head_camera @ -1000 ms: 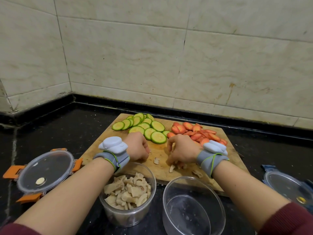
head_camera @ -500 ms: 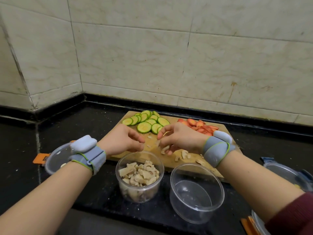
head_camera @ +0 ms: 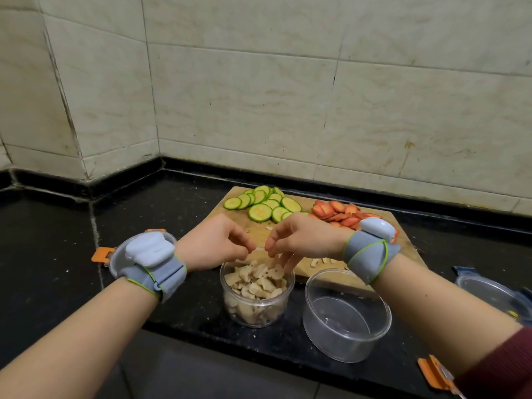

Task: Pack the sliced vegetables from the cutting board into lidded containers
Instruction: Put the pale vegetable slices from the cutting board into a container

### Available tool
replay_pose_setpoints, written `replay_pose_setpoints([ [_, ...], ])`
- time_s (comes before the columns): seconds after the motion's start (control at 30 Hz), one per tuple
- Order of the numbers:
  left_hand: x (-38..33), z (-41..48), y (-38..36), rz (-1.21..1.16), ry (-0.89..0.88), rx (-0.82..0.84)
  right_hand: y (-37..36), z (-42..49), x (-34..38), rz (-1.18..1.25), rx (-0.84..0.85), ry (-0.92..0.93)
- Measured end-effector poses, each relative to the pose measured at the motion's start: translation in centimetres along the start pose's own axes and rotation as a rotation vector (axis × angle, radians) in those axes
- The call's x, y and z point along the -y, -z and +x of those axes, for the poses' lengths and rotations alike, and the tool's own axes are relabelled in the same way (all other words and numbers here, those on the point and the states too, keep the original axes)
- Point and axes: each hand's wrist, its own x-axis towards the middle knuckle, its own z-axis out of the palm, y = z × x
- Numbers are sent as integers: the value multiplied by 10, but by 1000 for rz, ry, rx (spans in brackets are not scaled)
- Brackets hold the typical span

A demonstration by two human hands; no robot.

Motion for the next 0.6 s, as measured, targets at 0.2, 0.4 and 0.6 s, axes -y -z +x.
replay_pose_setpoints([
  [0.2, 8, 0, -8, 192, -31, -105, -3, -4, -3, -218, -21, 60],
  [0.4, 15, 3, -19, 198, -35, 39, 2, -8, -3, -390, -6, 92],
  [0.6, 7, 26, -16, 46, -42, -86, 41, 8, -23, -208, -316, 84],
])
